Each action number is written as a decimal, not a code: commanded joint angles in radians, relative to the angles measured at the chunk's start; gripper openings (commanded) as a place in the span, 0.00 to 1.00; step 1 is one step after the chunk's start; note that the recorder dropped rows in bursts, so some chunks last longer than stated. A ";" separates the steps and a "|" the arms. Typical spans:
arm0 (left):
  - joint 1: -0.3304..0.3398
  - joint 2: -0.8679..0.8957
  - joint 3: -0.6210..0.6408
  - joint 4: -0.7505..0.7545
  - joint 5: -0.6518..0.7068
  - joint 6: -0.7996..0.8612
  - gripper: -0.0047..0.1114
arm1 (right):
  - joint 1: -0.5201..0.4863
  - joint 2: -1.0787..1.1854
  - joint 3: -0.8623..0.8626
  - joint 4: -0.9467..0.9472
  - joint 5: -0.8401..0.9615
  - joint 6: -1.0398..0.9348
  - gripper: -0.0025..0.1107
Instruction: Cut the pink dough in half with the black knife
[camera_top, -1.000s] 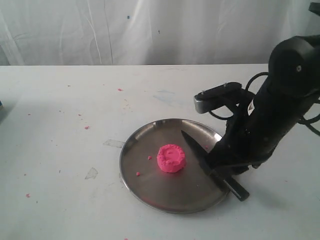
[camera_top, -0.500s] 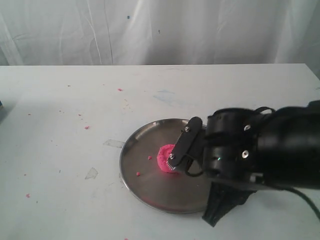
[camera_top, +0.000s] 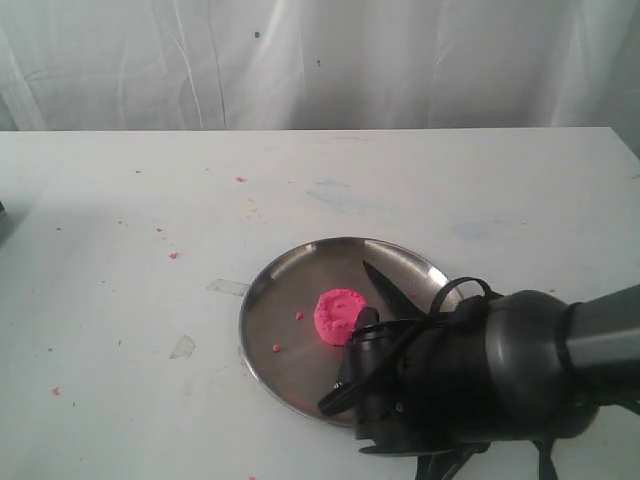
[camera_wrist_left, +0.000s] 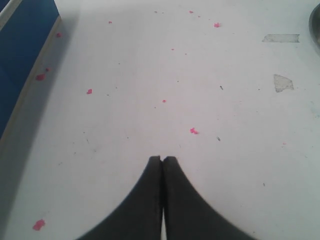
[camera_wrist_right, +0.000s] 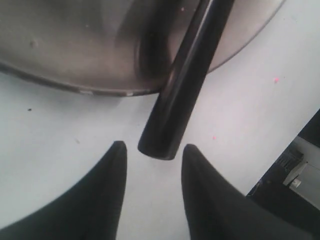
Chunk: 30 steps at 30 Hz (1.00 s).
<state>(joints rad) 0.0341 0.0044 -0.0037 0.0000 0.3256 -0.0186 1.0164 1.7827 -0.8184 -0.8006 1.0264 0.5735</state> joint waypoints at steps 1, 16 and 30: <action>0.003 -0.004 0.004 0.000 0.020 -0.004 0.04 | 0.001 0.032 0.002 -0.037 -0.002 0.032 0.33; 0.003 -0.004 0.004 0.000 0.020 -0.004 0.04 | 0.001 0.100 0.002 -0.105 -0.002 0.059 0.33; 0.003 -0.004 0.004 0.000 0.020 -0.004 0.04 | 0.001 0.111 0.002 -0.112 0.045 0.112 0.17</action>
<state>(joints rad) 0.0341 0.0044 -0.0037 0.0000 0.3256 -0.0186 1.0164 1.8903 -0.8184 -0.9039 1.0592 0.6722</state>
